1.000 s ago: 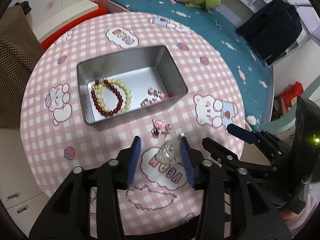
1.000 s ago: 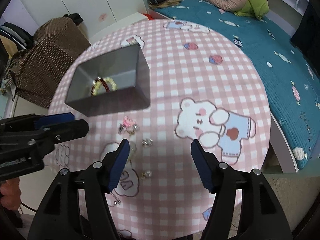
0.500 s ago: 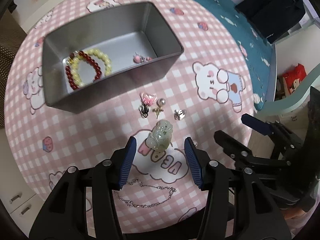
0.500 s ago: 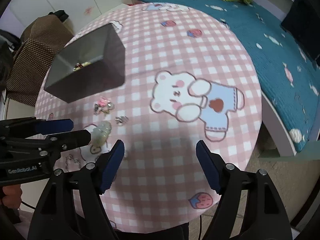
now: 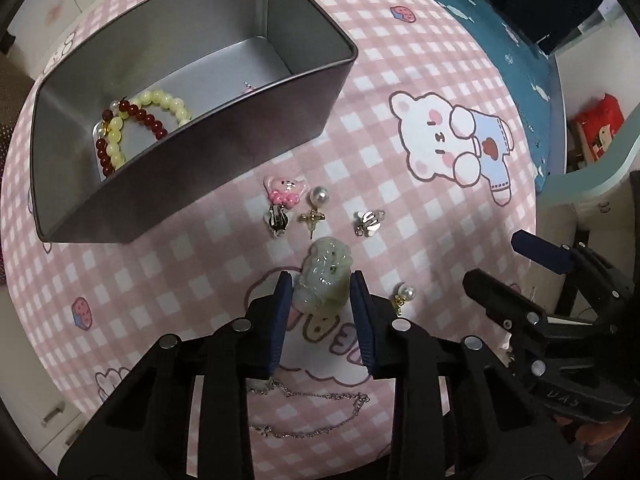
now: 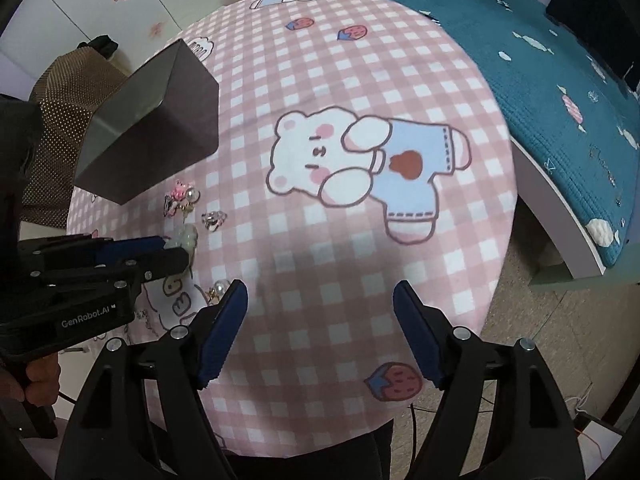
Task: Organize jewelry
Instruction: 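Lower the left gripper onto the pale green jade pendant and grasp it, then grasp a small pearl earring with the right gripper while the left holds the jade pendant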
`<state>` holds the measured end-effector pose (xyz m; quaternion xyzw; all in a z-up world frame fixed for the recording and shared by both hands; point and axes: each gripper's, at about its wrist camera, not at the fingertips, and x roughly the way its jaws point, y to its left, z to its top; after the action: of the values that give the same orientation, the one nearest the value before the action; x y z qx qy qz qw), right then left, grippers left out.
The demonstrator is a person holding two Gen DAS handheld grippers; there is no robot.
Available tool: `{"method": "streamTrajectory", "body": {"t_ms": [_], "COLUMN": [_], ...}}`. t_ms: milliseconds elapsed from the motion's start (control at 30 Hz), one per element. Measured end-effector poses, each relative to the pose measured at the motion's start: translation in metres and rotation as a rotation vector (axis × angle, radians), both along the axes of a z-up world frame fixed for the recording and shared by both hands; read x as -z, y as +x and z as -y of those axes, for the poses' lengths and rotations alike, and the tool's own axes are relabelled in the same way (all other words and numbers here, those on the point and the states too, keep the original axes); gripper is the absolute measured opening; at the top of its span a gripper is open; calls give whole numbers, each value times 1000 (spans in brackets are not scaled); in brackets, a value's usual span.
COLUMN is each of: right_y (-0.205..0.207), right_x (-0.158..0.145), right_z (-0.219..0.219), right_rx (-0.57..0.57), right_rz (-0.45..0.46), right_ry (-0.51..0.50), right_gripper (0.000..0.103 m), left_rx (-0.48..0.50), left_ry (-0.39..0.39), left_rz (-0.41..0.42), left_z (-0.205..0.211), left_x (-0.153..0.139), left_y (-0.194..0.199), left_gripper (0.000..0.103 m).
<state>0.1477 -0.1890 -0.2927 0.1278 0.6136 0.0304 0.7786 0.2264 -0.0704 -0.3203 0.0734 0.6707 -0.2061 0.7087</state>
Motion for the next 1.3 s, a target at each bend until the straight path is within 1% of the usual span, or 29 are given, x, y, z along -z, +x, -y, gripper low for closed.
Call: {"method": "streamTrajectory", "body": {"t_ms": [100,167,200,233,267,333,433,467,500,567,633,700,767,833,867,900,967,1000,1167,1300], "right_y": [-1,-1,-1,0,0,2,3,3,3,4,2,2,-1,-3,-4,-5,-6,-6,-4,0], "right_x": [-3,-5,-7,-7,-7,-7,-4,-4,-5,-5,-5,-6,-6,-6,-5,-5,-4,-4,-6,-7], "right_z": [-5,-10,-14,-18,-21,-29,-35,-35,-36,-34,-27,-23,-18,-16,-15,-14,-13,-13,-18,-30], "right_rx": [-18,-38,-54,-68,-78,-101,-118,-117,-114,-102,-91,-81,-74,-73,-71,-70,-66,-66,-92,-130], "right_rz": [17,34,45,52,57,63,51,50,50,51,52,54,54,52,50,50,48,48,65,93], "right_ry": [20,32,42,53,63,66,56,54,51,39,35,24,16,12,11,12,20,25,50,53], "right_gripper": [72,72,72,72,72,71,70,70,70,70,70,70,70,70,70,70,70,70,70,59], "left_rx": [10,5,6,8,13,5,-6,-6,-7,-11,-12,-22,-17,2,12,18,-2,-10,-33,-52], "left_ry": [-2,-17,-19,-23,-18,-14,-41,-67,-78,-67,-59,-33,-7,42,47,37,-10,-19,-16,-16], "left_rz": [5,6,12,22,26,8,-20,-27,-27,-13,-26,-38,-8,26,27,21,-12,-20,-34,-18], "left_z": [-1,0,2,1,1,0,-5,-5,-5,-2,-2,5,14,23,27,29,29,29,23,11], "left_x": [0,-1,-3,-5,-5,-2,-3,-5,-7,-8,-6,0,1,1,2,2,3,4,5,0], "left_y": [0,0,0,0,0,0,0,1,1,3,3,4,3,1,1,0,1,1,-1,-2], "left_gripper": [27,22,18,11,0,0,1,5,18,42,42,42,41,28,28,28,26,26,26,26]}}
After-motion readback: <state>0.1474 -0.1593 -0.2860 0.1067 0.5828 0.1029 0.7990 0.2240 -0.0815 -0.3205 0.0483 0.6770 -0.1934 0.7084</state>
